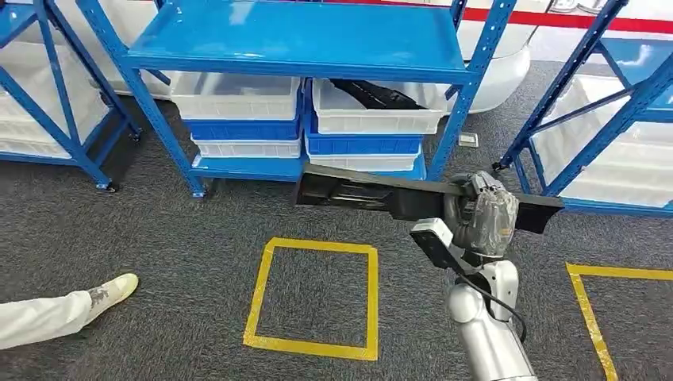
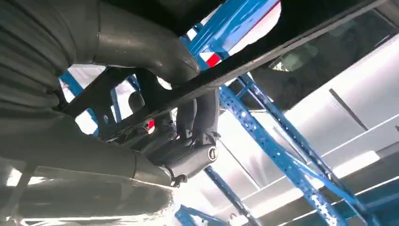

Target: Take the parts from the cabinet and place them on the table.

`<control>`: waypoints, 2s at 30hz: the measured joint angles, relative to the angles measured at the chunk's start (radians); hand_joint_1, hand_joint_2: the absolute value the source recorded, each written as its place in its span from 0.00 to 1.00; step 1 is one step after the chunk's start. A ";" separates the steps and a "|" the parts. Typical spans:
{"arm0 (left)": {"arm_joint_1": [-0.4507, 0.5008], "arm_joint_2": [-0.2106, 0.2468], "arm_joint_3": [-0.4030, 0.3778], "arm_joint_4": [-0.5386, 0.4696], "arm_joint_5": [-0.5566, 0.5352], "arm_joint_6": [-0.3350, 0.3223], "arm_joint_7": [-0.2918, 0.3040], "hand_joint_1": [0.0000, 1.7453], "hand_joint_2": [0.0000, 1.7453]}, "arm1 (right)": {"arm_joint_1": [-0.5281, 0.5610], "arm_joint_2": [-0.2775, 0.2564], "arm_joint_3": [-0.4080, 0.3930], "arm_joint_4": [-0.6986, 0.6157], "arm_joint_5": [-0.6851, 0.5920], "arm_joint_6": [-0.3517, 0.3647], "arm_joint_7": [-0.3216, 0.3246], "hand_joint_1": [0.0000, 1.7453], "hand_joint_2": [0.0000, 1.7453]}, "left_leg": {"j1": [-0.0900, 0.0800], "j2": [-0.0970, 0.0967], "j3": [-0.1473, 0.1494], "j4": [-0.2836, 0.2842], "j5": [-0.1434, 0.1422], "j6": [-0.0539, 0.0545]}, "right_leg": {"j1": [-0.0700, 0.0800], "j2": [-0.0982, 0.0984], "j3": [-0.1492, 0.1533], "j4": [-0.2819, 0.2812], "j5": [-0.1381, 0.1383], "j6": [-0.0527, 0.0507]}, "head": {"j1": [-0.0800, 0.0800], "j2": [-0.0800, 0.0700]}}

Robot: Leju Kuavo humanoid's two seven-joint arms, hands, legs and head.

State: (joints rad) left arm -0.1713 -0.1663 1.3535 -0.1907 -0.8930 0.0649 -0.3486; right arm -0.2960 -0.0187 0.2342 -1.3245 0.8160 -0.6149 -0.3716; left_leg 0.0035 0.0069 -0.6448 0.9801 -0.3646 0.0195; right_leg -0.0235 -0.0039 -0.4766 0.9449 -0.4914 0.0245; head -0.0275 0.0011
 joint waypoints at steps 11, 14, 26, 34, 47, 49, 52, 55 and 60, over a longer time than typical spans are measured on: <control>-0.001 0.002 0.000 0.000 0.005 -0.001 -0.011 0.00 1.00 | 0.012 0.013 -0.025 -0.012 0.002 -0.003 -0.005 1.00 1.00 | 0.020 -0.014 0.115 0.061 -0.139 -0.034 | 0.009 -0.004 -0.129 0.070 0.057 -0.008 | -0.017 0.000; 0.000 0.002 0.000 0.000 0.011 -0.002 -0.016 0.00 1.00 | 0.013 0.015 -0.031 -0.020 0.008 -0.004 -0.007 1.00 1.00 | 0.012 -0.017 0.102 0.057 -0.143 -0.024 | 0.006 -0.003 -0.137 0.069 0.077 0.022 | -0.015 0.000; 0.003 0.001 0.000 -0.001 0.024 -0.005 -0.030 0.00 1.00 | 0.010 0.012 -0.043 -0.035 -0.040 0.002 -0.012 1.00 1.00 | 0.001 0.024 -0.015 0.043 -0.031 0.026 | 0.015 -0.057 0.006 0.091 -0.039 0.032 | 0.003 0.000; 0.002 0.000 0.000 -0.001 0.030 -0.013 -0.025 0.00 1.00 | 0.006 0.012 -0.044 -0.050 -0.053 0.005 -0.022 1.00 1.00 | 0.015 0.000 -0.069 0.202 -0.175 -0.020 | 0.013 -0.003 -0.012 0.018 0.002 -0.032 | -0.006 0.000; -0.002 0.000 0.000 -0.003 0.035 -0.006 0.000 0.00 1.00 | 0.011 0.012 -0.034 -0.052 -0.049 0.006 -0.023 1.00 1.00 | 0.021 -0.022 0.082 0.027 -0.095 0.019 | 0.013 0.048 -0.117 0.091 0.018 0.016 | -0.004 0.000; 0.002 0.000 0.000 -0.004 0.035 0.001 0.010 0.00 1.00 | 0.008 0.012 -0.031 -0.052 -0.056 0.006 -0.023 1.00 1.00 | 0.018 0.004 0.073 0.027 -0.089 0.028 | 0.009 0.019 -0.183 0.233 -0.053 0.012 | 0.008 0.000; 0.022 -0.002 0.000 -0.004 0.035 0.017 0.024 0.00 1.00 | 0.029 0.005 -0.030 -0.052 -0.060 0.004 -0.023 1.00 1.00 | 0.017 0.039 0.062 0.028 -0.082 0.026 | 0.000 0.014 -0.228 0.358 -0.089 0.027 | 0.009 0.000; 0.037 -0.008 0.000 -0.004 0.032 0.012 0.030 0.00 1.00 | 0.038 -0.003 -0.031 -0.058 -0.064 0.002 -0.025 1.00 1.00 | 0.018 0.074 0.060 0.029 -0.079 0.019 | -0.008 -0.022 -0.092 0.126 -0.005 0.056 | 0.010 0.000; 0.043 -0.014 -0.001 -0.004 0.013 -0.004 0.051 0.00 1.00 | 0.057 -0.007 -0.032 -0.066 -0.050 -0.001 -0.024 1.00 1.00 | 0.013 0.115 0.060 0.027 -0.067 -0.015 | 0.007 -0.033 -0.079 0.058 0.017 0.015 | 0.008 0.000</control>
State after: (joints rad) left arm -0.1287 -0.1808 1.3527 -0.1949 -0.8797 0.0606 -0.2979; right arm -0.2386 -0.0256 0.2022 -1.3905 0.7657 -0.6157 -0.3952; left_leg 0.0169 0.1221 -0.5849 1.0070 -0.4319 0.0050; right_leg -0.0163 -0.0374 -0.5552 1.0027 -0.4744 0.0398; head -0.0198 0.0011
